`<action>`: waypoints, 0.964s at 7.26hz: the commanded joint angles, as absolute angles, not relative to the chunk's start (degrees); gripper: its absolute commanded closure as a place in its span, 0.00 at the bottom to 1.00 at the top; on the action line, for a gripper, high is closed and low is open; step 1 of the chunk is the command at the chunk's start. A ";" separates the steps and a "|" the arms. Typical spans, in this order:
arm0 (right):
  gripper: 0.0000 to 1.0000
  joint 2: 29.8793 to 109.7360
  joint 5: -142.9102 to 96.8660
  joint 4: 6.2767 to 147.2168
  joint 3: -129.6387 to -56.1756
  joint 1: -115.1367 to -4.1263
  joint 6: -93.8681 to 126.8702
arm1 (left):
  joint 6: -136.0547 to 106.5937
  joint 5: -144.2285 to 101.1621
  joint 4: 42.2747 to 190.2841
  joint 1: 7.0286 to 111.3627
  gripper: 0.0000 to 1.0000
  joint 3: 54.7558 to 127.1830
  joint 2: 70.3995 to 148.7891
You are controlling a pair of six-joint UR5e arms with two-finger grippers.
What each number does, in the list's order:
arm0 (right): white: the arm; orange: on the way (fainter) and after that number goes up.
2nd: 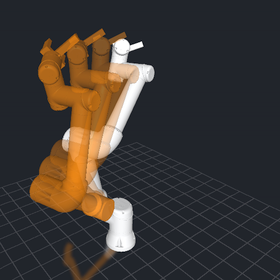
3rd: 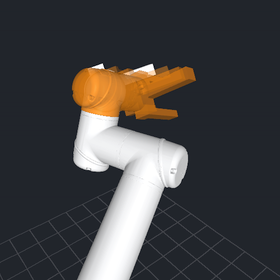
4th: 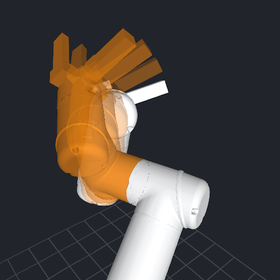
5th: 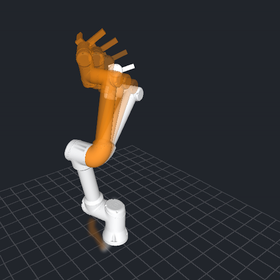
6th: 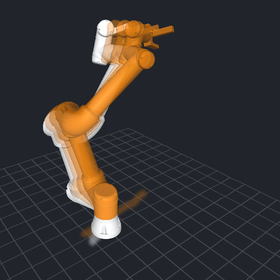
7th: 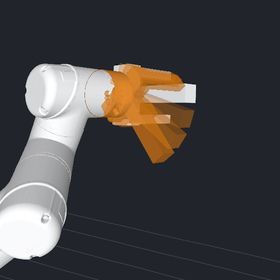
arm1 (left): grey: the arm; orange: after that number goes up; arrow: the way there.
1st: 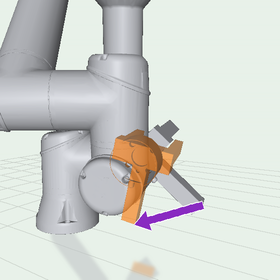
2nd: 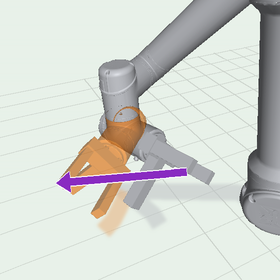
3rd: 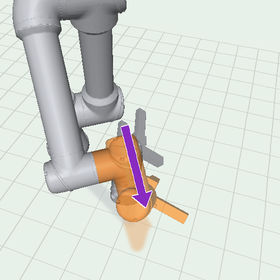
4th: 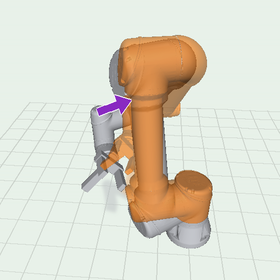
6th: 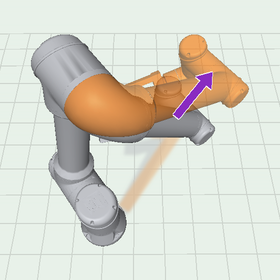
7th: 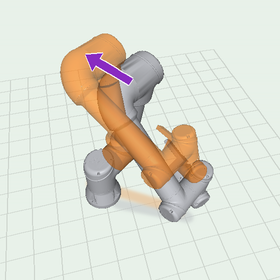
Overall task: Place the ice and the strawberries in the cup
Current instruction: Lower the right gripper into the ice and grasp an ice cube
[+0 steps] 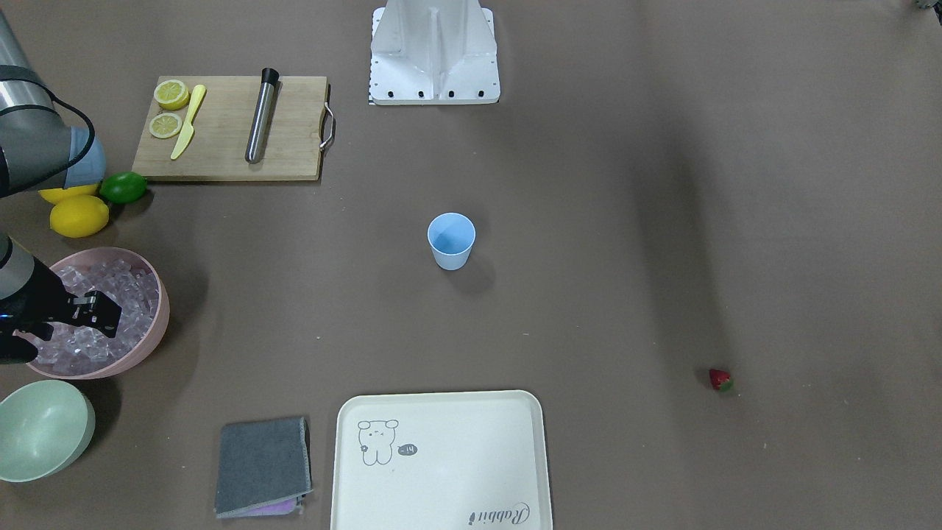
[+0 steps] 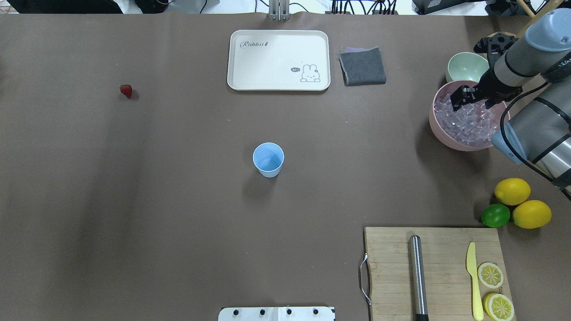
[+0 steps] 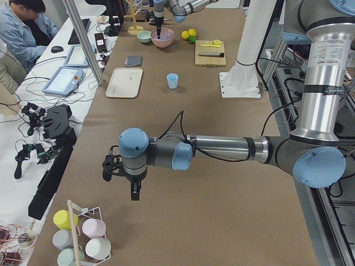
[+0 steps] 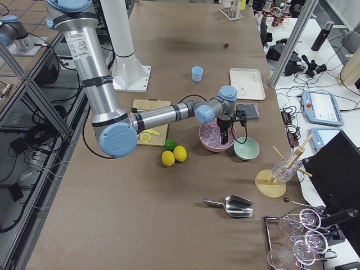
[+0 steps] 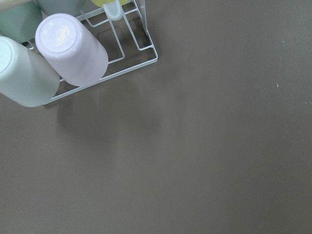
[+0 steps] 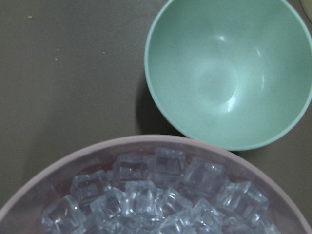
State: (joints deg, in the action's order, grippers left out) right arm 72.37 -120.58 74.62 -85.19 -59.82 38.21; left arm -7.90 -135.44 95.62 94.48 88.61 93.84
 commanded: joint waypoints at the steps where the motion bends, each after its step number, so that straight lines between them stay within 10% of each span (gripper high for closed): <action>1: 0.18 72.16 -120.59 74.62 -85.17 -59.50 38.67 | -7.82 -135.44 95.62 94.48 0.03 88.59 93.61; 7: 0.69 72.07 -120.76 74.62 -85.34 -59.41 38.50 | -7.74 -135.44 95.71 94.48 0.03 88.68 93.43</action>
